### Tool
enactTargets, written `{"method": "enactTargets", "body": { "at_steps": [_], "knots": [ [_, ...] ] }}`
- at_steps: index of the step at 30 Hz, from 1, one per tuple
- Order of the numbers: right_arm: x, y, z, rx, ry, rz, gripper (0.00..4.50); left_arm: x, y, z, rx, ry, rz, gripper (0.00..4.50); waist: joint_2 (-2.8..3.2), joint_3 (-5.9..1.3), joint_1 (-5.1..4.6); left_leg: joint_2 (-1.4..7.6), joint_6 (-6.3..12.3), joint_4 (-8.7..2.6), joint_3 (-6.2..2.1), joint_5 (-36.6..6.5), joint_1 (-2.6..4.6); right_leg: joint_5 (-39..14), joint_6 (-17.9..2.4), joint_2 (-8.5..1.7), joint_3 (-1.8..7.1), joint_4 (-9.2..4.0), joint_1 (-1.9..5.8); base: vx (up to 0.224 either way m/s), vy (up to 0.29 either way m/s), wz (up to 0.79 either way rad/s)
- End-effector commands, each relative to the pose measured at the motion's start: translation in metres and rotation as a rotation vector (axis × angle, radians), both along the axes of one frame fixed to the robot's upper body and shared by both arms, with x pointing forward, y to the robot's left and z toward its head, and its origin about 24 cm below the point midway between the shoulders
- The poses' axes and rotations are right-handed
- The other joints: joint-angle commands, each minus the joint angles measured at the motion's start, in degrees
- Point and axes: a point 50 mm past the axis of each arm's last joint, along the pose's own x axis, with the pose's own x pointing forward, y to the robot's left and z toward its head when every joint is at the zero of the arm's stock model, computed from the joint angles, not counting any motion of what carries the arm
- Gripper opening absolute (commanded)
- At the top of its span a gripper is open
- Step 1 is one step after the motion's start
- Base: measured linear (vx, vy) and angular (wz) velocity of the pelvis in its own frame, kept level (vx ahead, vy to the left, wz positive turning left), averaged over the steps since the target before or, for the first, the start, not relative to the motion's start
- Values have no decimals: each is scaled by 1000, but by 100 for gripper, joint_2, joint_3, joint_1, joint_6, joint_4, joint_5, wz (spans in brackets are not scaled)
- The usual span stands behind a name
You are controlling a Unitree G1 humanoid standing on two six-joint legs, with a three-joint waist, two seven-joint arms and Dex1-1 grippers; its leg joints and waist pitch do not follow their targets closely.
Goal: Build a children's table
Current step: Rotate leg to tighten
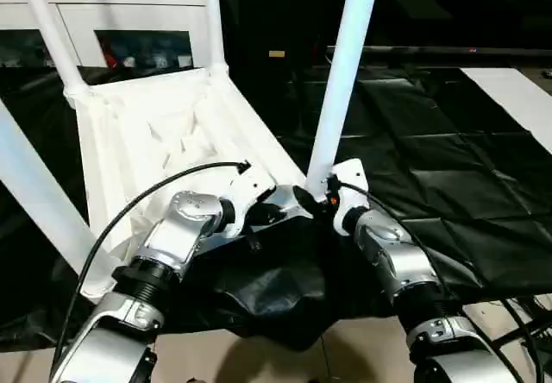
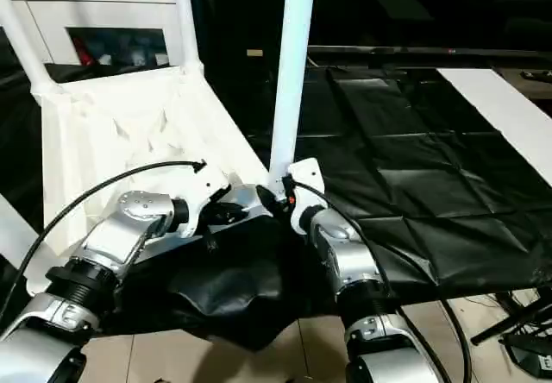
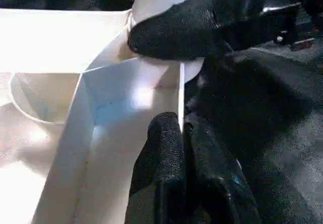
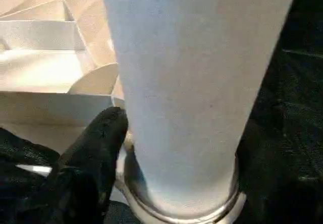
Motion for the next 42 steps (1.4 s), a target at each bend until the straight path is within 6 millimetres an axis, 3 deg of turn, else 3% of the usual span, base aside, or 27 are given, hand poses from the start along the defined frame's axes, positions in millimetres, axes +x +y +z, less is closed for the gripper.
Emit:
{"method": "enactTargets", "body": {
  "at_steps": [1,6,7,10,12,15,16,21,27,28,31,38,42],
  "knots": [
    [-10,37,8,25,-35,240,382,-8,-26,5,-66,-11,-134,0,10,-360,15,81,67,-439,-42,-2080,-19,-2721,-678,-216,210,-527,226,0,0,0],
    [-12,7,13,-43,-77,369,382,-15,-9,5,-53,-2,-215,0,11,-399,33,105,212,-397,11,-1694,-8,-1835,-1048,-208,263,-422,236,11,-3,1],
    [-12,2,14,-48,-82,394,382,-16,-6,5,-51,6,-231,0,10,-415,57,109,287,-387,29,-1424,-22,-1420,-1213,-202,271,-364,263,53,-13,7],
    [-14,-12,18,-61,-88,456,382,-20,2,6,-51,24,-276,0,16,-443,117,116,477,-353,48,-894,-26,-570,-1457,-187,276,-249,300,53,-10,2],
    [-15,-19,21,-69,-95,489,382,-22,7,7,-50,32,-303,0,14,-451,128,112,553,-344,50,-761,-31,-365,-1551,-186,271,-223,319,0,0,0],
    [-17,-26,22,-82,-93,536,382,-26,13,8,-49,45,-334,0,15,-431,133,122,514,-359,45,-949,-24,-638,-1544,-197,261,-250,321,0,0,0],
    [-19,-30,23,-89,-85,571,358,-27,16,8,-47,56,-349,0,7,-412,136,134,430,-371,46,-1127,-15,-965,-1472,-206,268,-288,311,0,0,0],
    [-21,-36,25,-94,-64,628,322,-34,26,8,-40,98,-389,0,18,-391,171,147,284,-392,44,-1322,6,-1353,-1354,-206,279,-321,285,0,0,0],
    [-21,-38,25,-101,-56,655,270,-39,32,7,-35,127,-410,0,8,-404,188,134,231,-387,39,-1246,-8,-1297,-1316,-200,279,-301,290,0,0,0],
    [-22,-38,24,-102,-53,662,258,-39,32,7,-35,131,-412,0,-21,-411,182,132,247,-380,42,-1190,-17,-1206,-1333,-195,277,-291,296,0,0,0],
    [-24,-38,23,-102,-48,675,228,-39,33,7,-33,136,-413,0,-4,-411,188,131,257,-379,40,-1157,-14,-1199,-1339,-201,277,-286,296,0,0,0],
    [-27,-36,21,-98,-38,699,204,-38,34,6,-22,133,-398,0,-6,-409,186,128,220,-380,40,-1254,-6,-1330,-1288,-195,278,-303,288,0,0,0],
    [-29,-29,14,-87,-29,655,200,-26,30,3,-4,69,-271,0,-14,-398,191,128,185,-388,38,-1298,-2,-1424,-1251,-196,278,-320,286,0,0,0]
  ]
}}
